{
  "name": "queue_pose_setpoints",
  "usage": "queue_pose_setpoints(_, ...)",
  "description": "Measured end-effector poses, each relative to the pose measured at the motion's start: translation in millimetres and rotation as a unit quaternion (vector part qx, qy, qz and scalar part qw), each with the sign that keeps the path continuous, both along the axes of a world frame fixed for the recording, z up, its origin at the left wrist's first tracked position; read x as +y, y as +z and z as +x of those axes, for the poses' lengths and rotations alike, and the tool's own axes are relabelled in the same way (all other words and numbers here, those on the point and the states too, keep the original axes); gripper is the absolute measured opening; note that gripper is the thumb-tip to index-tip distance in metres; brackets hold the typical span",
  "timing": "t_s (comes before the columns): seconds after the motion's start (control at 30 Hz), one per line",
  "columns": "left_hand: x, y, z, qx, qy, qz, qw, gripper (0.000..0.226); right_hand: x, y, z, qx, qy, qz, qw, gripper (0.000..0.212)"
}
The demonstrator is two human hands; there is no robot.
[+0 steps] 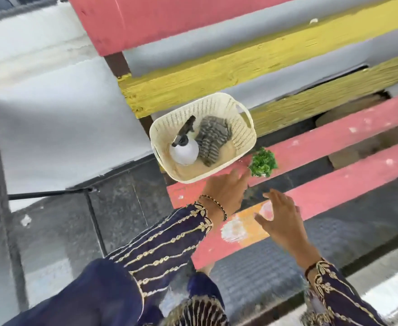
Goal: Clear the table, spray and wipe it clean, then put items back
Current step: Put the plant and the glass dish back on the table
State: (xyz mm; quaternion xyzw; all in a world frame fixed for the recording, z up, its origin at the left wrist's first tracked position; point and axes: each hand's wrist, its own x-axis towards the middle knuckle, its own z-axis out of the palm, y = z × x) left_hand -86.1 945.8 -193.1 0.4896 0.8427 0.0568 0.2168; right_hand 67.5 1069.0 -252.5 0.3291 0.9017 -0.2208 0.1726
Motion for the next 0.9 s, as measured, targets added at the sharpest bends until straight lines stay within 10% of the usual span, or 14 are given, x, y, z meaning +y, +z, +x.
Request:
queue_pose_setpoints(0.27, 110.6, -70.7, -10.6, 0.042, -0.037, -0.029, 0.998, 0.070, 40.7, -56.1, 9.3, -0.120, -0.003, -0.049, 0.992, 0.105)
queue_pose_setpoints(0.9, -8.3, -41.9, 4.2, -0.036, 0.027, 0.041, 0.998, 0.050, -35.3, -13.6, 9.2, -0.061, 0.010, -0.013, 0.998, 0.091)
